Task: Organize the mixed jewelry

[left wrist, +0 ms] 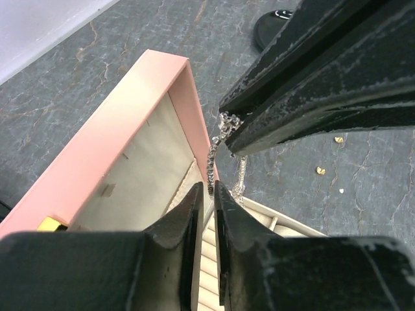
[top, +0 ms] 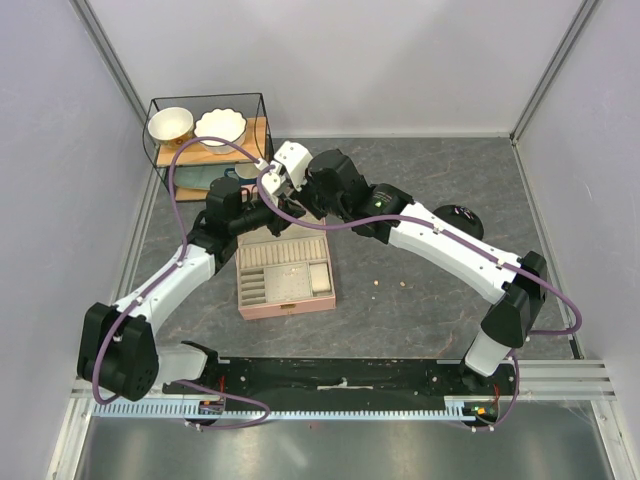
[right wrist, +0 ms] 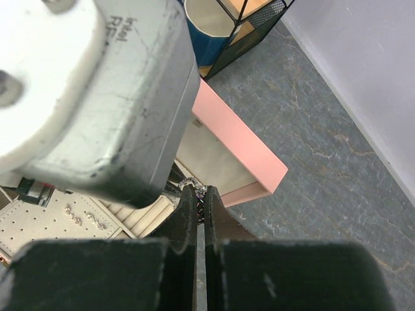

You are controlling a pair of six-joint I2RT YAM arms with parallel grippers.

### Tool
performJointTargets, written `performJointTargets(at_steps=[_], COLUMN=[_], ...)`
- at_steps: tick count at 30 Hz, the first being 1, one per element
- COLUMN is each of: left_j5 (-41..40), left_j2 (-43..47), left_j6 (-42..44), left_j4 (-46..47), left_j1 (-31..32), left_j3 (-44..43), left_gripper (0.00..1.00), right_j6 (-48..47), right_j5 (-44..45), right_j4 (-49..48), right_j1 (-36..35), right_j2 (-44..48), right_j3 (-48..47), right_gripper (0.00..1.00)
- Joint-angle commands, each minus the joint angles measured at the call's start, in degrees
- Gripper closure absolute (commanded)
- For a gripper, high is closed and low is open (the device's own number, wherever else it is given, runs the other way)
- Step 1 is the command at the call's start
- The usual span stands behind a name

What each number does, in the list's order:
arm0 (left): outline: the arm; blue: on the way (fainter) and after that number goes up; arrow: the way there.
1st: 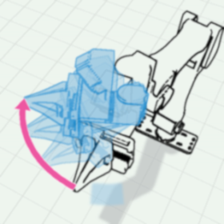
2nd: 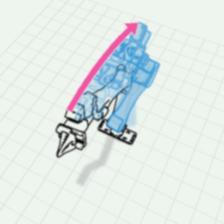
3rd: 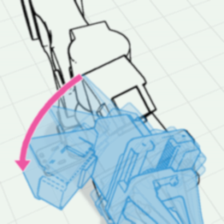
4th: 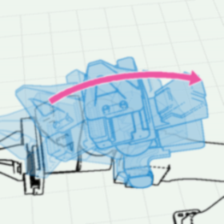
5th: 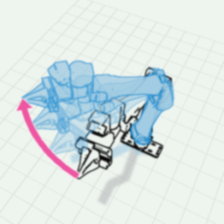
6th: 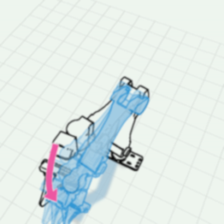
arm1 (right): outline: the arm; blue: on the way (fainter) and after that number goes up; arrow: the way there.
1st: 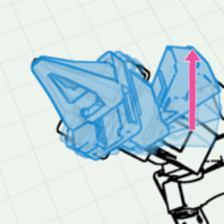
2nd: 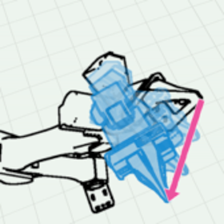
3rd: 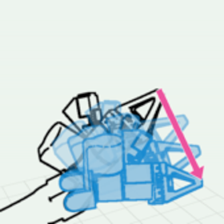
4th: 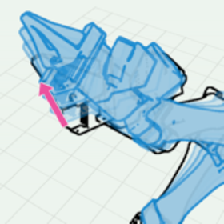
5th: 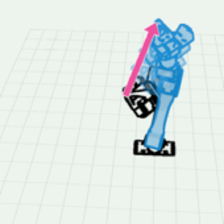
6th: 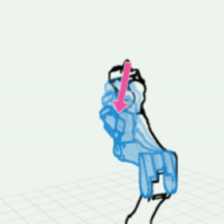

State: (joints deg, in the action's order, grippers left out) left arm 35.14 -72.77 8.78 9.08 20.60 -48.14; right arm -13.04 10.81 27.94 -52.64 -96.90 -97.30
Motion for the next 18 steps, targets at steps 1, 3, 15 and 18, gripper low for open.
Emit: performJointTargets(at_steps=[1,3,15,18], left_j5=[1.6,1.6,-1.12,-2.88], left_j2=[-0.35,-0.44,1.49,2.72], left_j6=[-1.13,-1.04,0.36,1.33], left_j4=[2.87,2.87,1.64,0.77], left_j1=[-0.12,-0.12,-0.21,-0.73], left_j3=[-0.02,-0.02,0.59,0.68], left_gripper=[0.83,0.88,0.98,0.98], right_j6=[1.0,0.91,0.29,0.03], right_j5=[-0.09,0.0,1.41,2.11], right_j4=[-1.14,-1.14,-1.93,-2.37], right_j1=[0.08,0.08,0.26,0.61], right_j2=[2.59,2.42,3.21,3.47], right_j3=[-2.46,-2.37,-0.27,0.7], right_gripper=[1.0,1.0,1.0,1.0])
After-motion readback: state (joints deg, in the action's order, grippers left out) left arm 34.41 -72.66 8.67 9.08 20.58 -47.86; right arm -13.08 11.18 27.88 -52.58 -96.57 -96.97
